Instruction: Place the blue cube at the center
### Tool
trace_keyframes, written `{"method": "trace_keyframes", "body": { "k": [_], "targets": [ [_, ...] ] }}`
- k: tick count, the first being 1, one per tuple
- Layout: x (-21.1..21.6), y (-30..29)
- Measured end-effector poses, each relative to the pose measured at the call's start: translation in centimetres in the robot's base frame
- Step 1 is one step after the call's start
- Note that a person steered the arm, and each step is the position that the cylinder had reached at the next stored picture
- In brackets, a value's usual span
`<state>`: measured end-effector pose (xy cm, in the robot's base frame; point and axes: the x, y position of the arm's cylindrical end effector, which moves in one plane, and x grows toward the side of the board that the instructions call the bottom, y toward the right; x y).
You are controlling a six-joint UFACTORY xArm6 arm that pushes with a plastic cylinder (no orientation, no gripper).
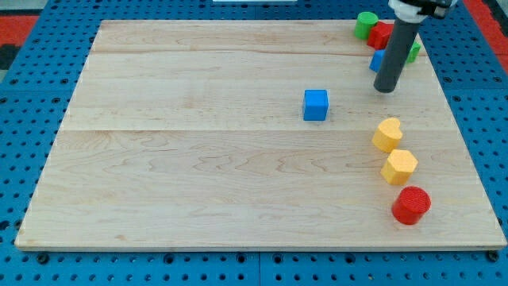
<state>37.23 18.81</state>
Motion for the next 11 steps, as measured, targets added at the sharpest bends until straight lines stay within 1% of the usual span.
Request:
{"method": "trace_keyframes", "body": {
  "k": [1,2,3,4,5,6,7,8,9,10,11],
  "targets": [
    [0.2,-6.6],
    [1.8,-16.0],
    [-0.2,-11.7],
    [1.0,-9.6],
    [3.1,-14.1],
    [5.9,-15.8],
    [8.9,-13.2],
    [10.9,-18.7],
    [9.2,-20.3],
    [4.2,-18.7],
    [2.9,-16.6]
  ]
}}
